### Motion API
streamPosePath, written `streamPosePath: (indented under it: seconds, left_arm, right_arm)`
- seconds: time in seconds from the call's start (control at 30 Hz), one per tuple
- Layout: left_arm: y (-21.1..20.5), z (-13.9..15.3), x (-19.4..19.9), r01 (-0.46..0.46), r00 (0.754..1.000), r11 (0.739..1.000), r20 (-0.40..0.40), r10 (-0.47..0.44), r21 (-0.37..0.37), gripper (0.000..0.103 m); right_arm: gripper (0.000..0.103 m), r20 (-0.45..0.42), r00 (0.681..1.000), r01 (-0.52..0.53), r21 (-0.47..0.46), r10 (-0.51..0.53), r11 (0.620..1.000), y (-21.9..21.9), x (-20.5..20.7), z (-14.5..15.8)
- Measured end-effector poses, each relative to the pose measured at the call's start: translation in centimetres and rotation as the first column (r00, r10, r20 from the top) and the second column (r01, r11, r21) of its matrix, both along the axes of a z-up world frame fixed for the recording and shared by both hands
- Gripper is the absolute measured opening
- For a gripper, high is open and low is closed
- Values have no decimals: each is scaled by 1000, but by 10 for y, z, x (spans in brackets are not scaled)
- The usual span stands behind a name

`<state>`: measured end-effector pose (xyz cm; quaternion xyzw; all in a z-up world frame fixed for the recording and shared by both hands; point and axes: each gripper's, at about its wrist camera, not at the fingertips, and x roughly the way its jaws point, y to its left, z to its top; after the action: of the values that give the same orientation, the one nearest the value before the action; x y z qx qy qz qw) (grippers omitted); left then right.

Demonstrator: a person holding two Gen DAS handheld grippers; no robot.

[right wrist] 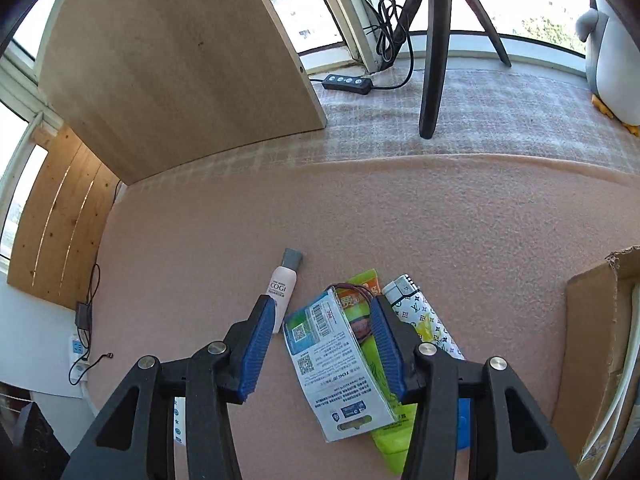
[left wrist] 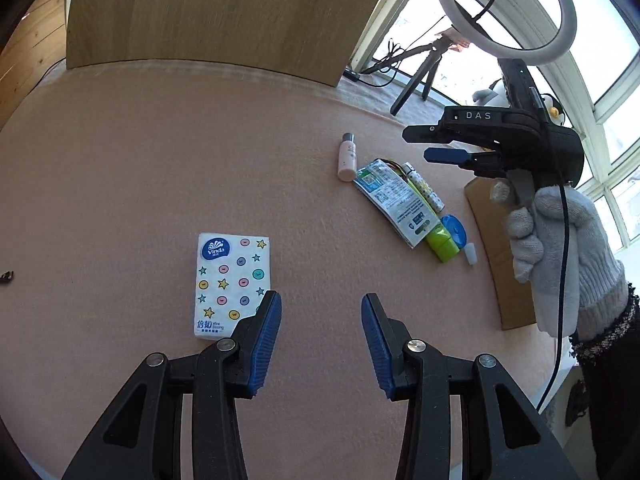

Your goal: Organize objects

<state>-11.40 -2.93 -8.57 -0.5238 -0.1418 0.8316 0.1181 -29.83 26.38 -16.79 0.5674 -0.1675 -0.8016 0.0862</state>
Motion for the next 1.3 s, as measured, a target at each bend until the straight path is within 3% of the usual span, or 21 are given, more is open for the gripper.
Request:
streamPosePath:
  seconds: [0.2, 0.37, 0.7, 0.8, 1.03, 1.2, 1.3]
  left_arm:
    - [-21, -4, 0, -24, 1000, 1000, 11, 24, 3, 45]
    - [-26, -10, -1, -26, 999, 1000, 25, 26, 16, 45]
    - [-4, -11, -8, 21, 999, 999, 26, -22, 39, 45]
    - [1, -11, -7, 30, 999, 999, 26, -31, 34, 45]
    - [-3, -17, -4, 22, 999, 999, 36, -23, 33, 45]
    - [-10, -19, -4, 8, 999, 1000, 38, -9, 27, 45]
    - [-12, -20, -5, 4, 999, 1000, 38, -5, 22, 45]
  right_arm:
    - [30, 65, 998, 14, -5, -13, 1000, -9, -22, -28]
    - [24, 86, 996, 0, -40, 3, 999, -14, -11, -34]
    - [23, 93, 992, -76, -92, 84, 993, -30, 60, -42]
    - [23, 96, 992, -63, -165, 80, 984, -28, 87, -44]
    - [23, 79, 995, -47, -217, 65, 975, -38, 144, -48]
    - [23, 72, 989, -112, -227, 131, 967, -60, 164, -45]
    - [23, 18, 993, -110, -215, 117, 970, -58, 171, -28]
